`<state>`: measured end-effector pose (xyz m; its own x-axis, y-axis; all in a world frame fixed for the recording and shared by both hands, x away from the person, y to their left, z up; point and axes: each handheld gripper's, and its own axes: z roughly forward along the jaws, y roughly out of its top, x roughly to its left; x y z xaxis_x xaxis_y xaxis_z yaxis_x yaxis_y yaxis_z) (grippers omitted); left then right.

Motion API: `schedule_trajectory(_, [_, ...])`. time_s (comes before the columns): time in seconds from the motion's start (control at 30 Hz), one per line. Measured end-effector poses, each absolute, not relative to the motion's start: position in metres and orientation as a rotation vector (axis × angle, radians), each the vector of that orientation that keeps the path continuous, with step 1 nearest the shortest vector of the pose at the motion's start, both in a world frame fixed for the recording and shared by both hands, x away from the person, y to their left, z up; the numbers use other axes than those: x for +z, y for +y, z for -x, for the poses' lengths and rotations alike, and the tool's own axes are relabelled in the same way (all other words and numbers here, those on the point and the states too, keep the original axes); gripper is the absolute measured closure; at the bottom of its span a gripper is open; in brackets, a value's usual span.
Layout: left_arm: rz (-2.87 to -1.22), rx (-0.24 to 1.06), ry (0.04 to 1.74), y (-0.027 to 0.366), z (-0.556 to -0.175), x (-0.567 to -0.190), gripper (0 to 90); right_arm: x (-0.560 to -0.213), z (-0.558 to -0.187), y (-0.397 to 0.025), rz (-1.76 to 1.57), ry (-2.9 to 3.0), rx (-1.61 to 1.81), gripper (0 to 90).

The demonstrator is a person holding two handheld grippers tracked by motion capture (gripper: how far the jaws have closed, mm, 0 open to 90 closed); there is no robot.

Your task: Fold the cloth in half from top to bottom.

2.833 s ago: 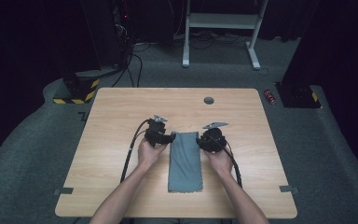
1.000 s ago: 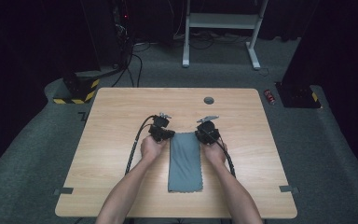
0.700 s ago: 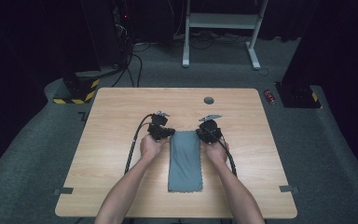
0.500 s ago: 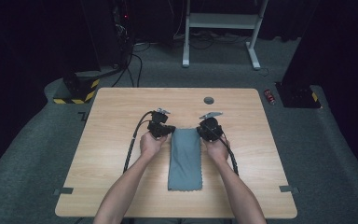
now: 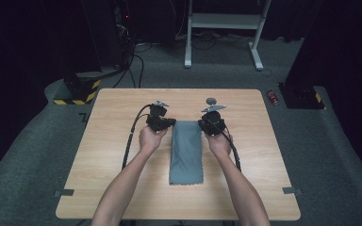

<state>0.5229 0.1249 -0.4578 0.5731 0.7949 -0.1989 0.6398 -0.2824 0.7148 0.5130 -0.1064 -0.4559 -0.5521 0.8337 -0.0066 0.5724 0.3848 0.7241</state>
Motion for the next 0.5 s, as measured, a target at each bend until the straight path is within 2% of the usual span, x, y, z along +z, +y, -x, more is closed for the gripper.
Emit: schedule_trajectory(0.5, [-2.049,0.216,1.127,0.128,-0.505,-0.482,89.0,-0.477,-0.496,-0.11,-1.197,2.33,0.988,89.0])
